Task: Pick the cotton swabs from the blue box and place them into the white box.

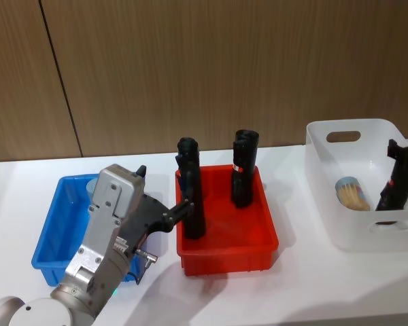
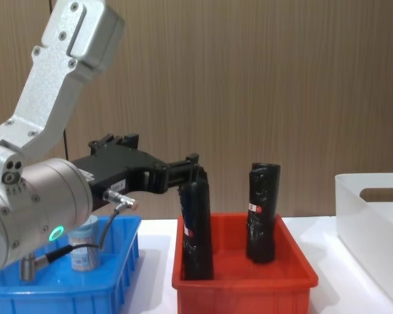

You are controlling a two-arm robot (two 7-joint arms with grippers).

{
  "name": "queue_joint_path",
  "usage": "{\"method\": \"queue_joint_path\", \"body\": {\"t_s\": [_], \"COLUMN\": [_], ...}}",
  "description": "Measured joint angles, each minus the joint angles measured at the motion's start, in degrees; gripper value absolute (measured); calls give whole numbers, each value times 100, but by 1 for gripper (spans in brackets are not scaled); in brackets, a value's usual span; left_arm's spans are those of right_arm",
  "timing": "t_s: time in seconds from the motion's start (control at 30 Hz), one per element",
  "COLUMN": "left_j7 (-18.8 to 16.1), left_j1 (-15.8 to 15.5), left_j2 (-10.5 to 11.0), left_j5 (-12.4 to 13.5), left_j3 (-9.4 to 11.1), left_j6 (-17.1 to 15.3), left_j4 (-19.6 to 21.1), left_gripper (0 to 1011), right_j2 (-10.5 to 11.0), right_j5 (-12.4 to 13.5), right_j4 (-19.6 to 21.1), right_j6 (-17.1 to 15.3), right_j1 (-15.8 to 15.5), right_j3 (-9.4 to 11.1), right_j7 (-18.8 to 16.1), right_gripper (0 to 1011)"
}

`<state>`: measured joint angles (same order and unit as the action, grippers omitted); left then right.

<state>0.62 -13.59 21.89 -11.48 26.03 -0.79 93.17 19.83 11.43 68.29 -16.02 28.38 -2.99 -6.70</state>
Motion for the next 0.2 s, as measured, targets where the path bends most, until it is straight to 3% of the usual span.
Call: {"method": "queue_joint_path", "body": {"t_s": [0.2], "left_j7": [0], "left_j1": [0], "left_j2": [0], "left_j5": [0], "left_j3": [0], "left_j6": [0], "left_j4": [0], "left_gripper": [1004], "right_j2": [3], "right_j5": [-2], "right_j4": [16], "right_j6": [3], "right_j1": [-10], "right_j3": [5], "right_j7": [1], "right_gripper": [1002]}}
